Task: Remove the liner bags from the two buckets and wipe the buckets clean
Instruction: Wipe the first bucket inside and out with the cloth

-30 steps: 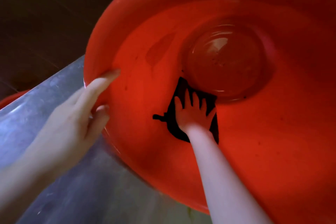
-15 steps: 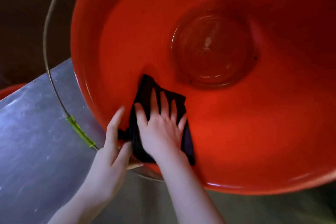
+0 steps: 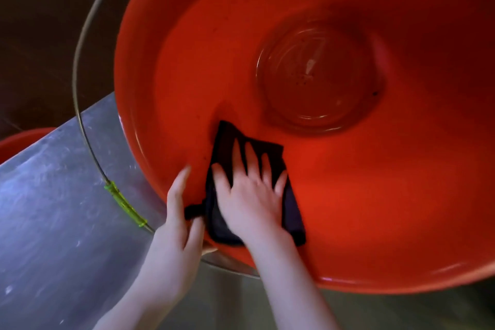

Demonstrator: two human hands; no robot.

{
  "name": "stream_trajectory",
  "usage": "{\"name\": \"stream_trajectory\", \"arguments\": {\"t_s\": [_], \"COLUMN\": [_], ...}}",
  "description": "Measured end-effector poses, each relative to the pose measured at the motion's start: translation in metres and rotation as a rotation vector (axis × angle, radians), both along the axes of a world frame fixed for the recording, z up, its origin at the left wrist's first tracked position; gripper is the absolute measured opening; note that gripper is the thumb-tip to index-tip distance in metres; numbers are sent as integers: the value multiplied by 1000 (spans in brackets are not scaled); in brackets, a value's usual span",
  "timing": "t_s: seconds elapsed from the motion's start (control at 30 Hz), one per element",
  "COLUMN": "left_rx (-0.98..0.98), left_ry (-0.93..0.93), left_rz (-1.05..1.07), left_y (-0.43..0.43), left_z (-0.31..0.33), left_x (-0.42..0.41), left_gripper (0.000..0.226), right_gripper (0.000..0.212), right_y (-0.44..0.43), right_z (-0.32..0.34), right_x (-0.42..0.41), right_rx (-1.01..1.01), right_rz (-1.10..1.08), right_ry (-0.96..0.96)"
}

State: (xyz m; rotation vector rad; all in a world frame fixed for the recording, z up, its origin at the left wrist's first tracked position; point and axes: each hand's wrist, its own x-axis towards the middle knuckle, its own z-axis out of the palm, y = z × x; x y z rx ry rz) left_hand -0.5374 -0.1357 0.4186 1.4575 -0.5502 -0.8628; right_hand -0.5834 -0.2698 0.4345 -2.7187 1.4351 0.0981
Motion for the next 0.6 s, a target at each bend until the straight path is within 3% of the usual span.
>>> {"name": "stream_trajectory", "arguments": {"t_s": [0.2,0.33,0.4,0.47,0.53,0.6], "left_rx": [27,65,141,225,311,269], "left_ry": [69,261,248,-85,-579,-892], "left_rz": [23,-38,-59,37,216,306], "left_y": [2,5,16,28,31,21], "left_z": [2,11,18,36,55,67], "left_x": [-2,3,15,36,66,86], "left_gripper": [79,82,74,53,56,57], "right_gripper": [64,65,65,65,64,64], "right_y": [-41,-96,-102,-99,-98,-98], "right_z": [-1,2,1,0,1,3], "right_x": [39,70,72,68,64,58], "right_rx": [116,241,223,205,206,197], "right_rz": [-209,-352,-344,-309,-283,-259], "right_ry": [-8,-18,18,43,15,-6]}}
